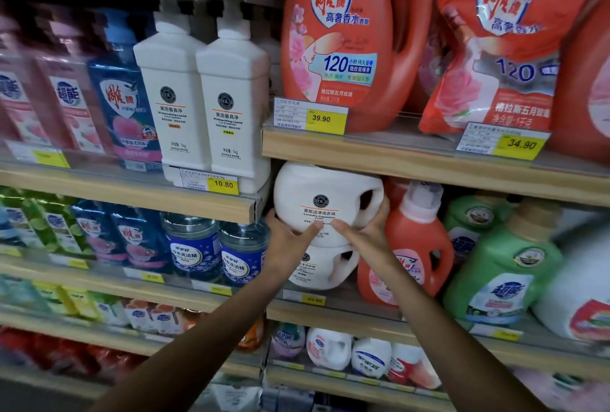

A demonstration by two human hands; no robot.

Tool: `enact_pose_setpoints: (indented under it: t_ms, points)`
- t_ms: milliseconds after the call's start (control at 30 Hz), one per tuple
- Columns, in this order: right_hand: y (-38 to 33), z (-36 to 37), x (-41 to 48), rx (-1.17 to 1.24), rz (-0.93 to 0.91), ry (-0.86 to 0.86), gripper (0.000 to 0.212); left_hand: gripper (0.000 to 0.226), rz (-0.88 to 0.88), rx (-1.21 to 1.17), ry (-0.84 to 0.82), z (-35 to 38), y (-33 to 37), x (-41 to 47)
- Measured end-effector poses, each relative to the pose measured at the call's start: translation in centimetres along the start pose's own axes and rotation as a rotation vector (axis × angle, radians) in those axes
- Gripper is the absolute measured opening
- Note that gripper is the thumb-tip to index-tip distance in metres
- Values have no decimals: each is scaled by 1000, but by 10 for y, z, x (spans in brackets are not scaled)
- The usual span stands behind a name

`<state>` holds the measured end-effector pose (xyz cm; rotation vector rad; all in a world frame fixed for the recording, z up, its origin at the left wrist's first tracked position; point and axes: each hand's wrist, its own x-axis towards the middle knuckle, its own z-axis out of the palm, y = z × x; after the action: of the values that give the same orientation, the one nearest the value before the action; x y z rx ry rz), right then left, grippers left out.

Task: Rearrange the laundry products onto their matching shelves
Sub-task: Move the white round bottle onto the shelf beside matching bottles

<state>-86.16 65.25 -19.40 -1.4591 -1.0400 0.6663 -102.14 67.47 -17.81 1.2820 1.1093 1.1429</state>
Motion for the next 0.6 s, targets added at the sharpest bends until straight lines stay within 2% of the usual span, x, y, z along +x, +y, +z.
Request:
enact_pose_setpoints:
  t_ms: [200,600]
  points:
    - [-2,5,-1,-13,-35,20,125,85,33,3,-43,-6,-1,9]
    - [-2,14,9,-36,-16,60,124,87,44,140,-85,-10,-9,31]
